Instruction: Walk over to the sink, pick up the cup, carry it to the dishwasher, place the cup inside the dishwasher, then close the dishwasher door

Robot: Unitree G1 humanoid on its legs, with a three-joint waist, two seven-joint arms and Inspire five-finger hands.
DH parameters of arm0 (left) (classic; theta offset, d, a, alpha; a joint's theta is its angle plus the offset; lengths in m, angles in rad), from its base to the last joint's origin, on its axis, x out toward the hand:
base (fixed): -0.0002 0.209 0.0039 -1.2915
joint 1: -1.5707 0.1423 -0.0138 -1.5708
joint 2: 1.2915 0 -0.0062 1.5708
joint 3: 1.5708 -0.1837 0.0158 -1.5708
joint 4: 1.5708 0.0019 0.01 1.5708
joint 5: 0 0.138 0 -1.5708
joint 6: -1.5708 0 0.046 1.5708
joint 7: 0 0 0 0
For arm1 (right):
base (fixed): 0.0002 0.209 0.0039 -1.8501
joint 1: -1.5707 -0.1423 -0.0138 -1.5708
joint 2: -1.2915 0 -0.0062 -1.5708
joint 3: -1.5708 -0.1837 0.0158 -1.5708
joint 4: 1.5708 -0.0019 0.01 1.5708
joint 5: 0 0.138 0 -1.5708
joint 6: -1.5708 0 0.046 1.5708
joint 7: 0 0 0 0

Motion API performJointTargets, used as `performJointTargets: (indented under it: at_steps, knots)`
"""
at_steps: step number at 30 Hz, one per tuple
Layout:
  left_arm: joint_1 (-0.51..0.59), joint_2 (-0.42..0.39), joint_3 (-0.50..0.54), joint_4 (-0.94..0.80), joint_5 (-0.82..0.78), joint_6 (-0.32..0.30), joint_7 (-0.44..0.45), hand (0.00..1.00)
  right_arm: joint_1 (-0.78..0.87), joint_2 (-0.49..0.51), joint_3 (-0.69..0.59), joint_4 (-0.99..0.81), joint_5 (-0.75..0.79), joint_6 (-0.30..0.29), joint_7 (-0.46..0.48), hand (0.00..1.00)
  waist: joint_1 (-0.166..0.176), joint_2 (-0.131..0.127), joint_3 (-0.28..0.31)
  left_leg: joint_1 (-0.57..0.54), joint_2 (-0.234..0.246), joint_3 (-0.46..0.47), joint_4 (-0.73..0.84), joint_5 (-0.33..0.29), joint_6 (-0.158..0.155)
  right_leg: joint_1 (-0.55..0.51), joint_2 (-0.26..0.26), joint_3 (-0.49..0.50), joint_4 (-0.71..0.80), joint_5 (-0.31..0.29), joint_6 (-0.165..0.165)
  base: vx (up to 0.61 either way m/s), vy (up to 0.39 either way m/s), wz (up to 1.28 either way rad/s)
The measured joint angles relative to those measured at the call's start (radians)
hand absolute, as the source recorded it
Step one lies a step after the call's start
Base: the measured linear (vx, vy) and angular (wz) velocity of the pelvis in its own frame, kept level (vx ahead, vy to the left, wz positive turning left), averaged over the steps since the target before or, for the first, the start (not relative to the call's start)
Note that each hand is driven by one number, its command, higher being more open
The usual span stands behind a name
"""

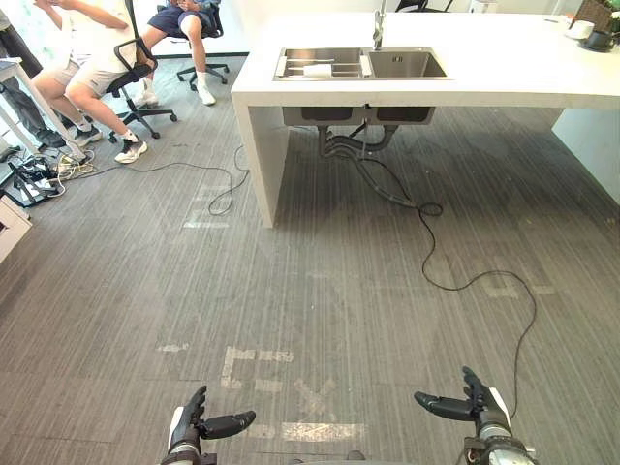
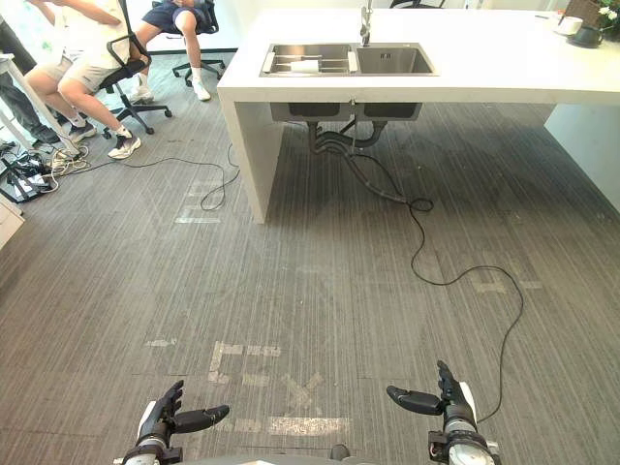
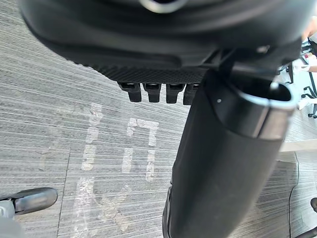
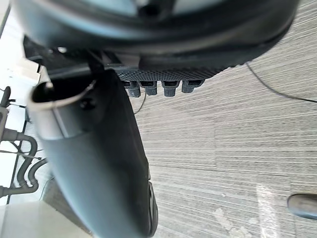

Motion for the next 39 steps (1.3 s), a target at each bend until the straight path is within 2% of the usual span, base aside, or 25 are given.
performJointTargets:
  at_steps: [6,26,28,35,38,39]
  knots:
    - [0.003,-0.018,0.035,0.029,0.000,0.000,-0.002,1.00,-0.001,0.003,-0.005,0.040,0.035,0.003,0.000,1.00,0.000,-0.003,0.000,0.011,0.000,-0.001,-0.007,0.002,0.000,0.008,0.000,-0.001,-0.001,0.000,0.000,0.00,0.000,0.00]
    - [0.000,-0.044,0.035,0.039,-0.001,0.002,-0.002,1.00,-0.012,0.041,-0.070,0.093,0.077,0.008,-0.001,1.00,0.016,-0.020,0.007,0.032,0.000,0.041,-0.040,0.000,-0.002,0.005,0.003,0.033,-0.012,-0.001,0.001,-0.01,-0.002,-0.05]
    - [-0.002,-0.044,0.035,0.035,-0.001,0.002,-0.002,1.00,-0.012,0.042,-0.070,0.093,0.077,0.009,-0.001,1.00,0.017,-0.028,0.012,0.030,0.000,0.043,-0.040,-0.001,-0.002,0.002,0.003,0.035,-0.012,-0.001,0.001,-0.03,-0.012,-0.04]
    - [0.011,-0.045,0.034,0.011,-0.001,0.002,-0.002,1.00,-0.026,0.043,-0.086,0.093,0.077,0.011,-0.003,1.00,0.024,-0.030,0.014,-0.008,0.002,0.080,0.002,-0.045,0.007,-0.033,0.004,0.070,-0.009,-0.014,0.006,-0.01,-0.006,-0.15]
    - [0.024,-0.047,0.034,-0.018,-0.001,0.003,-0.002,1.00,-0.045,0.042,-0.101,0.093,0.077,0.021,-0.004,1.00,0.024,-0.026,0.020,-0.023,0.007,0.096,0.060,-0.087,0.015,-0.060,0.005,0.086,0.061,-0.059,0.011,0.10,0.024,-0.19]
    - [0.022,-0.048,0.033,-0.027,-0.001,0.003,-0.002,1.00,-0.046,0.040,-0.110,0.093,0.077,0.021,-0.005,1.00,0.024,-0.024,0.023,-0.023,0.009,0.097,0.083,-0.109,0.017,-0.086,0.003,0.085,0.142,-0.104,0.019,0.13,0.042,-0.03]
